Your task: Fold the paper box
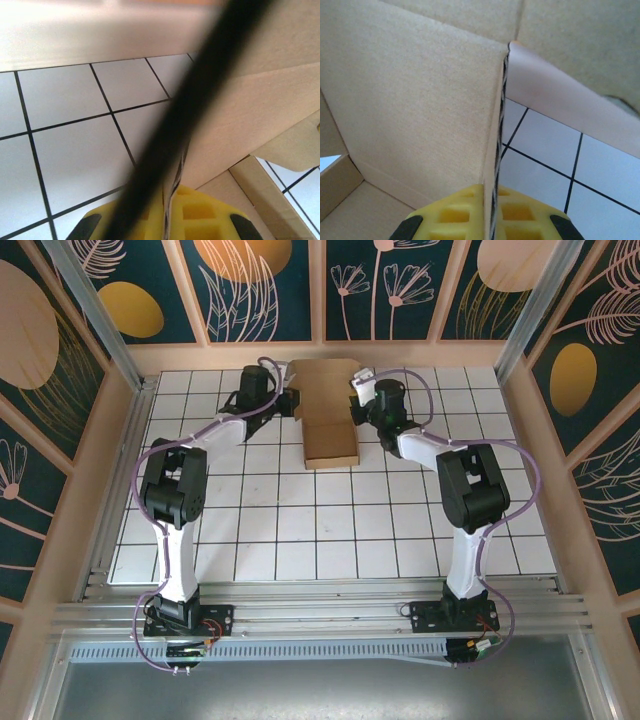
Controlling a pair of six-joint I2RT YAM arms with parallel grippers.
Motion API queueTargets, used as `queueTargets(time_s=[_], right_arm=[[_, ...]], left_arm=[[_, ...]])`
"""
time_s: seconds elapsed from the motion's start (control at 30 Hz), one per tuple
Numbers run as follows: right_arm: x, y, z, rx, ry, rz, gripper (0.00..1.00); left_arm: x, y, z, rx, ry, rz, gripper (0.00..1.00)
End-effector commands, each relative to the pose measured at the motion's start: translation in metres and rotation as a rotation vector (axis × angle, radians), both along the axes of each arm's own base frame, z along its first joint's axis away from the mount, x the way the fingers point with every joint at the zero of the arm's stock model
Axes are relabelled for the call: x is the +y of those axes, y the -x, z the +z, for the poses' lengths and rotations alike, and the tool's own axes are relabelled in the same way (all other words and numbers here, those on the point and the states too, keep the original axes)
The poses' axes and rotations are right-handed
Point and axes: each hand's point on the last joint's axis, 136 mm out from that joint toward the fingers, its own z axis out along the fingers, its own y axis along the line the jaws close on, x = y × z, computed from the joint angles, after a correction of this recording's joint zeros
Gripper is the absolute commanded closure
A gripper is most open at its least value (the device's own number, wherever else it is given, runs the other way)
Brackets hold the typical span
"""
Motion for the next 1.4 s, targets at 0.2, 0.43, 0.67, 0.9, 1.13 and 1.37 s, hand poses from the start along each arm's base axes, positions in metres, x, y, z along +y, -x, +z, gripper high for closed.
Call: queueTargets(time_s=[0.2,0.43,0.67,0.9,1.13,1.37], right_arm=[[0.024,0.017,0.011,-0.065,-0.205,-0.041,0.96],[0.018,0.034,-0.007,-0.036,-0.295,-0.067,0.95],[0.014,0.056,-0.024,0.009,-0.364,-0.074,0.94],[0.016,0.071,-0.042,0.058,-0.382,-0.073,0.94],[0.017,0.084,-0.047,0.08,-0.391,-0.072,0.91],[0.019,0.101,-0.061,0.184,-0.445,-0.097,0.87]], left_arm=[[-0.04,0.037,0.047,-0.142,0.14,0.056,1.0],[-0.048,0.054,0.049,-0.228,0.145,0.102,1.0],[-0.059,0.068,0.033,-0.181,0.18,0.146,1.0],[-0.068,0.084,0.007,-0.08,0.242,0.161,0.97],[-0.078,0.105,-0.013,-0.012,0.29,0.127,0.97],[-0.071,0.131,-0.04,0.034,0.272,0.121,0.96]])
